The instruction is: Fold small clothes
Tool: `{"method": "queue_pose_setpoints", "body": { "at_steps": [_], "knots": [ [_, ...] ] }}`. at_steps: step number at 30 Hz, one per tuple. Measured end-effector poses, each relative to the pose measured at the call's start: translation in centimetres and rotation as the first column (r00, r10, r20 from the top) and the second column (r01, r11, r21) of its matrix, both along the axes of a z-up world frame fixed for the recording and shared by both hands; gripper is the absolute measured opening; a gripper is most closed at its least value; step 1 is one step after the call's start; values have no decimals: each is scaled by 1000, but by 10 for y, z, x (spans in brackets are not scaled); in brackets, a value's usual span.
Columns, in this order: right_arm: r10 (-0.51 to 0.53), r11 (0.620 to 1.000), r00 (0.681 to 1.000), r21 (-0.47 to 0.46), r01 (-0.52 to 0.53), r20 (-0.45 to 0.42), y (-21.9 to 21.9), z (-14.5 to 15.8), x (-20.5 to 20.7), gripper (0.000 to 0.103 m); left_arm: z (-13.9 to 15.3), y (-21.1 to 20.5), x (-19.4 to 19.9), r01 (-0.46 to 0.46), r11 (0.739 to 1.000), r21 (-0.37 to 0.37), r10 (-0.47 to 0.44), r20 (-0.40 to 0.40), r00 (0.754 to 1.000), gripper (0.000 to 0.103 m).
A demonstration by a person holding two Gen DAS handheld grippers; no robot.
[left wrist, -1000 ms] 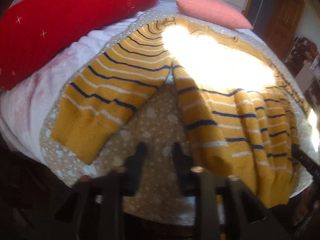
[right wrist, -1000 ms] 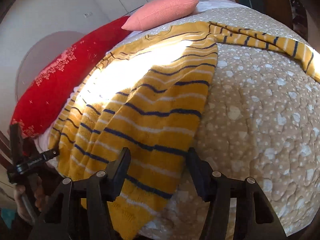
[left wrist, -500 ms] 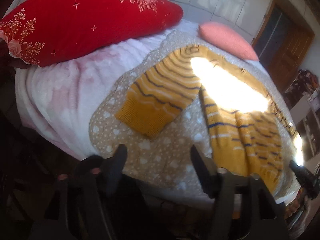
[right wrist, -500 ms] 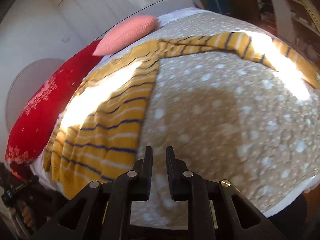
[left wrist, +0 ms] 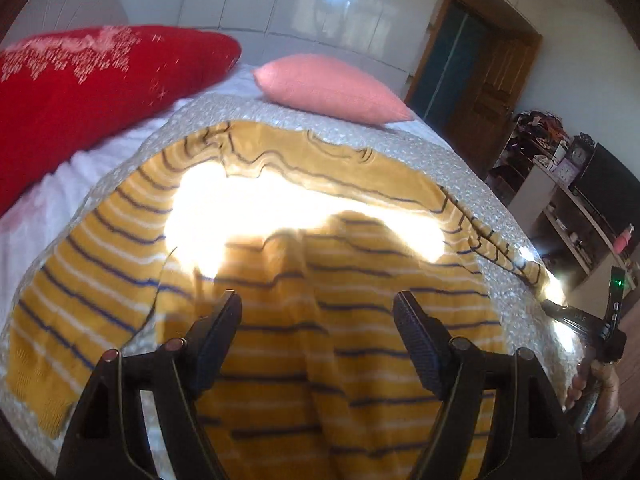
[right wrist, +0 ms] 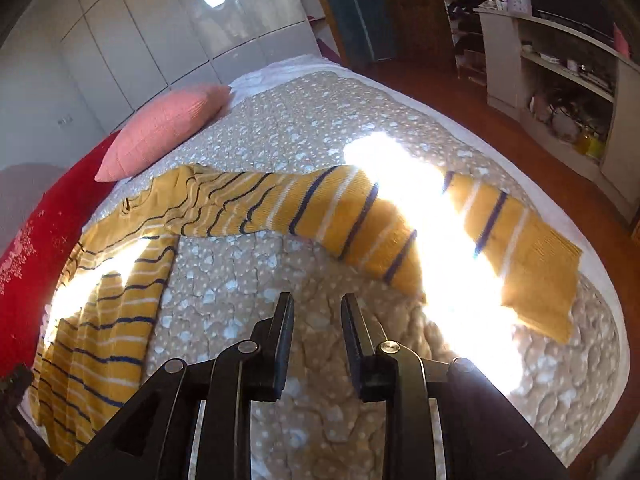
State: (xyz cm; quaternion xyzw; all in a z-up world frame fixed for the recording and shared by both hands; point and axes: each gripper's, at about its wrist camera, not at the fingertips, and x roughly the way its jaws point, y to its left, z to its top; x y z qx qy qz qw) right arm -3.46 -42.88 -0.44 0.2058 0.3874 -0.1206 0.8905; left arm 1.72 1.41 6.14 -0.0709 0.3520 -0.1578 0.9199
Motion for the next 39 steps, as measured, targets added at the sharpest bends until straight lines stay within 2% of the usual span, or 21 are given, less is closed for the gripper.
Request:
{"method": "queue_pose_setpoints", "body": {
  "at_steps": [3, 4, 6, 8, 11, 12, 16, 19, 22, 24, 26, 28, 30, 32, 33, 34, 35, 36, 37, 38, 39],
  "knots": [
    [24, 1000, 995, 18, -22, -92, 0, -16, 34, 31, -4, -24, 15, 19, 996, 91, -27, 85, 996, 77],
    [26, 999, 992, -19, -28, -120, -1, -15, 44, 31, -7, -26, 18, 30, 994, 108, -39, 86, 996, 77],
    [17, 980, 984, -190, -51, -177, -4, 2, 63, 31, -14, -23, 21, 67, 994, 82, -74, 82, 994, 78],
    [-20, 934, 981, -354, -50, -193, -17, 22, 83, 31, -23, -15, 22, 79, 995, 53, -83, 68, 994, 83],
    [-201, 822, 957, -567, 48, -211, -47, 44, 110, 40, -30, -7, 30, 96, 995, -8, -96, 7, 995, 83],
    [-227, 818, 955, -570, 82, -189, -54, 52, 112, 45, -30, -3, 31, 101, 994, -30, -101, 2, 995, 83],
    [-218, 906, 971, -389, 165, -97, -62, 69, 93, 74, -32, 5, 32, 92, 993, -74, -94, -17, 995, 87],
    [-233, 943, 970, -260, 207, -74, -60, 60, 72, 74, -38, 9, 36, 84, 992, -98, -89, -54, 995, 87],
    [-266, 952, 963, -169, 257, -37, -54, 50, 48, 74, -41, 12, 37, 65, 992, -111, -73, -69, 995, 87],
    [-252, 956, 967, -163, 243, -34, -47, 44, 36, 74, -44, 13, 38, 59, 991, -117, -68, -79, 995, 87],
    [-227, 953, 972, -220, 207, -66, -39, 31, 29, 75, -47, 12, 40, 59, 991, -119, -70, -96, 993, 87],
    [-216, 931, 965, -329, 157, -150, -34, 14, 26, 78, -50, 12, 42, 57, 991, -122, -71, -111, 991, 87],
    [-233, 893, 939, -438, 104, -253, -36, -5, 26, 77, -51, 14, 43, 54, 990, -132, -69, -117, 991, 87],
    [-186, 912, 923, -408, 36, -336, -46, -11, 29, 43, -53, 16, 45, 53, 989, -140, -71, -125, 990, 87],
    [-180, 915, 920, -402, 27, -348, -54, -4, 31, 21, -54, 16, 46, 52, 989, -142, -71, -131, 989, 87],
    [-201, 902, 924, -429, 46, -325, -62, 10, 33, 18, -55, 16, 47, 51, 989, -142, -70, -137, 988, 87],
    [-232, 882, 932, -465, 80, -280, -75, 26, 34, 18, -55, 16, 47, 50, 989, -142, -70, -142, 987, 87],
    [-299, 851, 921, -507, 137, -252, -93, 39, 35, 20, -56, 15, 48, 49, 989, -140, -69, -145, 987, 87],
    [-400, 811, 883, -545, 215, -246, -113, 49, 37, 37, -55, 15, 48, 49, 989, -138, -69, -143, 987, 87],
    [-501, 769, 833, -562, 304, -236, -131, 58, 34, 45, -55, 16, 47, 50, 989, -138, -70, -141, 988, 87],
    [-553, 753, 809, -535, 382, -201, -142, 70, 28, 52, -55, 16, 47, 50, 989, -139, -70, -140, 988, 87]
  ]
}}
